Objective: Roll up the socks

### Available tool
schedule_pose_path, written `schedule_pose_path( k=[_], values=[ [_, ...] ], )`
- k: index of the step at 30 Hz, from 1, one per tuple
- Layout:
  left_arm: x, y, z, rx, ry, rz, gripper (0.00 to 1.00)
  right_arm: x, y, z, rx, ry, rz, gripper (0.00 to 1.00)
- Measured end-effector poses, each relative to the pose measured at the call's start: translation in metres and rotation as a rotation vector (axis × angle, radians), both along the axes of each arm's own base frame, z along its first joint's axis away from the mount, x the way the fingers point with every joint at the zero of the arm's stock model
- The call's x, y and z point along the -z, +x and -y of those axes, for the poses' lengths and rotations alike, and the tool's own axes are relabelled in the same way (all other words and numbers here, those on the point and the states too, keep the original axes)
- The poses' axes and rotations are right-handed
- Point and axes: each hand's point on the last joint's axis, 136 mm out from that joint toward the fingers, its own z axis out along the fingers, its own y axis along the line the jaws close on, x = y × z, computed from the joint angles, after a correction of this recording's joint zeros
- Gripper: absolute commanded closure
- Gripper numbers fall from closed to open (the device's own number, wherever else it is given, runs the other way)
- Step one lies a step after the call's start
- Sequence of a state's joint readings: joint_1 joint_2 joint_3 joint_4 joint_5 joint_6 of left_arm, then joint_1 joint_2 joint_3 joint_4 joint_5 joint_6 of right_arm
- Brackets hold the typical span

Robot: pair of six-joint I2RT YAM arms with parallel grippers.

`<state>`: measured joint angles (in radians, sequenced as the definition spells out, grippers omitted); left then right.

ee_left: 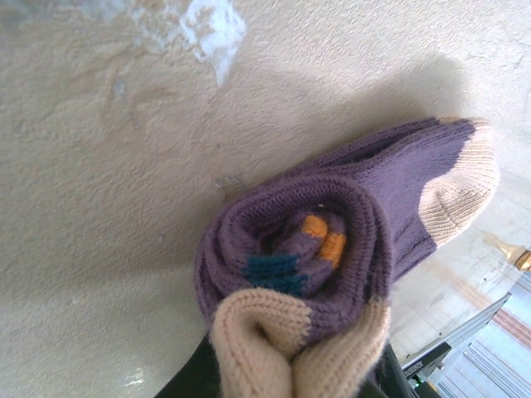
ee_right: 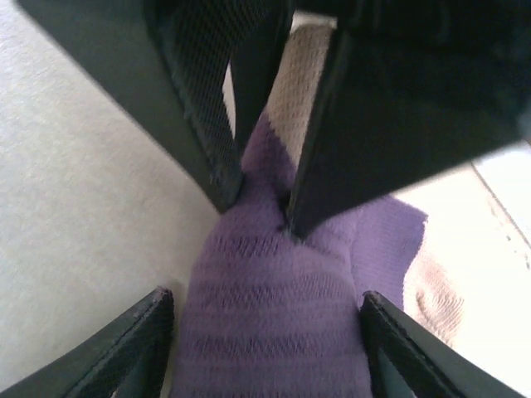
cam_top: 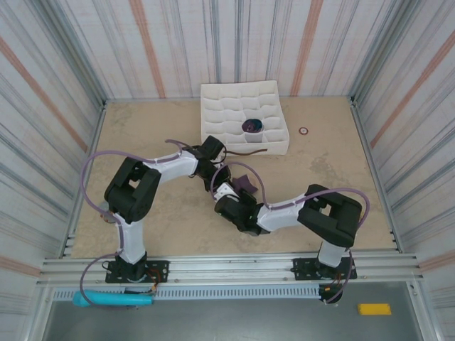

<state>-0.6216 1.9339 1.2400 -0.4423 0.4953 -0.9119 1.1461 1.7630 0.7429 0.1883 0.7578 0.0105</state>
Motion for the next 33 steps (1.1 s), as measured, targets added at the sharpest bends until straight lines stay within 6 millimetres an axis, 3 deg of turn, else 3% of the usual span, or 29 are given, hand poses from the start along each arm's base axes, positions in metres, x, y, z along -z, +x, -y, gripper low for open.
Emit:
schedule_pose_path(
  k=[3, 7, 9, 14, 22, 33],
  values=[
    [0.0, -0.001, -0.001, 0.0, -0.001, -0.001, 0.96, 0.003, 0.002, 0.001, 0.015, -0.009, 0.002, 0.72],
    [0.0, -0.001, -0.004, -0.007, -0.007, 0.011, 0.58, 0.004, 0.002, 0.001, 0.029, 0.011, -0.012, 0.89],
    [0.0, -0.001, -0.008, -0.013, -0.002, 0.018, 0.3, 0.004, 0.003, 0.001, 0.033, 0.039, -0.035, 0.94],
    [-0.007, 0.013, -0.016, -0.066, -0.004, 0.085, 0.03, -0.002, 0.006, -0.004, 0.005, 0.193, -0.152, 1.0],
    [-0.014, 0.032, -0.017, -0.134, -0.051, 0.215, 0.01, -0.012, -0.007, -0.026, -0.175, 0.495, -0.4, 1.0],
    [-0.014, 0.04, -0.019, -0.153, -0.065, 0.252, 0.02, -0.015, -0.009, -0.036, -0.214, 0.584, -0.474, 1.0]
  ],
)
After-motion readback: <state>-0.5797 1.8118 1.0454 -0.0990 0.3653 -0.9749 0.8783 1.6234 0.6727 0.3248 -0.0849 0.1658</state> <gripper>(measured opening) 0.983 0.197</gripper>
